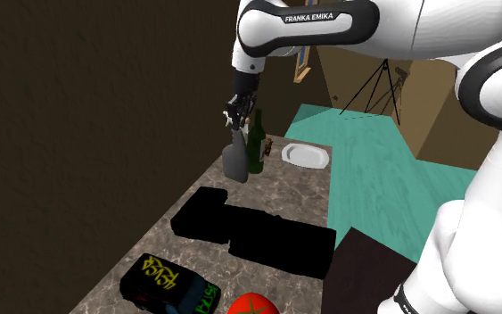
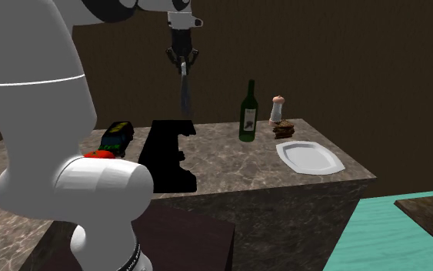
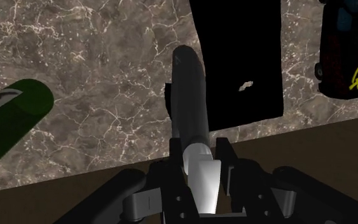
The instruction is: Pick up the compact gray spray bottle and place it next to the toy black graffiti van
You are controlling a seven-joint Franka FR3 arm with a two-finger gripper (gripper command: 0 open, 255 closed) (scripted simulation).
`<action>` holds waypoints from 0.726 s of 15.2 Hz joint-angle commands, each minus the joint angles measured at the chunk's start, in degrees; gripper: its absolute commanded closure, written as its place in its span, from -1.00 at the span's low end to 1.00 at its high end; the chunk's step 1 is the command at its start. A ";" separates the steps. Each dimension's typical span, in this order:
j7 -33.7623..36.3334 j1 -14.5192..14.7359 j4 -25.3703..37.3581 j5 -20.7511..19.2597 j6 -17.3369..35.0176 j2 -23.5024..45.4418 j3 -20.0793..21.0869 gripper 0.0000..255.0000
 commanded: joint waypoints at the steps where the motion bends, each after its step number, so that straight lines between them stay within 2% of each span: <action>1: 2.82 1.43 1.07 -0.30 -0.16 0.72 1.25 1.00; 6: 8.89 4.66 6.80 -0.93 -1.16 5.16 3.89 1.00; 11: 14.65 8.04 15.06 -1.80 -3.18 11.20 6.06 1.00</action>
